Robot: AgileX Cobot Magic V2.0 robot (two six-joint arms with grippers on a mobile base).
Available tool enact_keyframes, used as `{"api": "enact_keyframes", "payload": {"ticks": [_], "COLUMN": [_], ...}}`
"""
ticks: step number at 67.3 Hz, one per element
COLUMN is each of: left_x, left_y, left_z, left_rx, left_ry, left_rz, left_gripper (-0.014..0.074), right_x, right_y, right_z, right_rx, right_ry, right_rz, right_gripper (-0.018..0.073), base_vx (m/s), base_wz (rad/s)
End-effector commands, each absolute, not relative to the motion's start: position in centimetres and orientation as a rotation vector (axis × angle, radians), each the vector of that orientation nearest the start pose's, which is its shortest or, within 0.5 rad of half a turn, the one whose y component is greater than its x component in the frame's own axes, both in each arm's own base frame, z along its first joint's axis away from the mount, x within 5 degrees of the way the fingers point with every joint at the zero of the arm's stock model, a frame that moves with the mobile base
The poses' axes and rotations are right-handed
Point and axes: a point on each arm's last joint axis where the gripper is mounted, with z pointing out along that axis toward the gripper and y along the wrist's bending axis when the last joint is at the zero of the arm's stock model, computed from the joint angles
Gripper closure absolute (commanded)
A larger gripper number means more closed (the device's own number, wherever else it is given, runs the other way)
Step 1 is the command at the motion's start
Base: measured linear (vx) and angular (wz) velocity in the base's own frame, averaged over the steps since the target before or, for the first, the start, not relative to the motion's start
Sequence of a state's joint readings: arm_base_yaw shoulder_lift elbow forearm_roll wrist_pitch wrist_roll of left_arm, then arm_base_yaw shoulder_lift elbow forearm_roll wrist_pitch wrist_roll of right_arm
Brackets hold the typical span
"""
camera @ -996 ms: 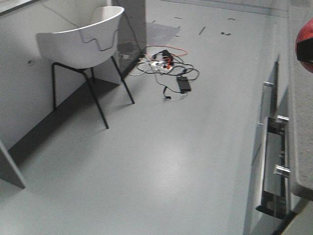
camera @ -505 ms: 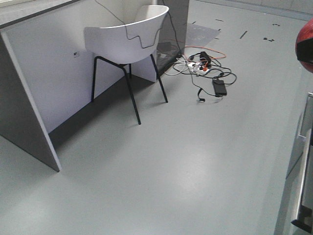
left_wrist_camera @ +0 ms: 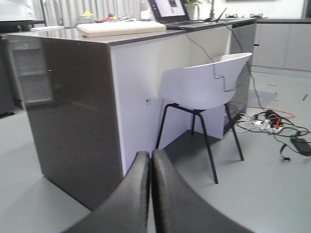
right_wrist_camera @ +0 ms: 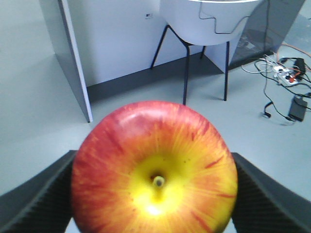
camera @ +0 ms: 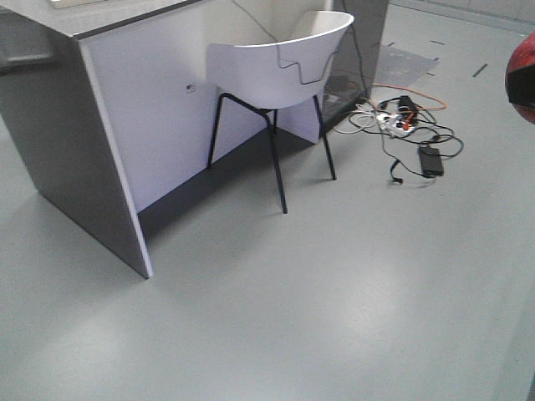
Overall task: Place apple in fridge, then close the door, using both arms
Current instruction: 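Drive away from the counter holding the apple in the right gripper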
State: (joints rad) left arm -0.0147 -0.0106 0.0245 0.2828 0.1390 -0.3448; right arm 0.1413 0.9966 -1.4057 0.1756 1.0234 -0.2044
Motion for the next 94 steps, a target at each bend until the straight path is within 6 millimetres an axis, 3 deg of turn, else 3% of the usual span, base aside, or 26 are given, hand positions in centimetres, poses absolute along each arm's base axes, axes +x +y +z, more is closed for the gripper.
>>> {"api": "enact_keyframes", "payload": {"ticks": [1, 94], "left_x": [5.46, 5.46], "left_y": [0.07, 0.07], "left_z": [20.66, 20.66], "left_rx": [-0.052, -0.052], "left_ry": [1.530, 1.530], "left_rz": [-0.055, -0.055], "left_gripper": [0.0603, 0.0603], "right_x": [16.10, 16.10], "right_y": [3.58, 3.58], "right_z": [48.93, 48.93], "right_rx": [-0.334, -0.334], "right_ry": [1.951, 1.951], "right_rz": [0.167, 0.167], "right_gripper": [0.0410, 0.0410], "base_vx": [0.02, 0.06], "base_wz": [0.29, 0.30]}}
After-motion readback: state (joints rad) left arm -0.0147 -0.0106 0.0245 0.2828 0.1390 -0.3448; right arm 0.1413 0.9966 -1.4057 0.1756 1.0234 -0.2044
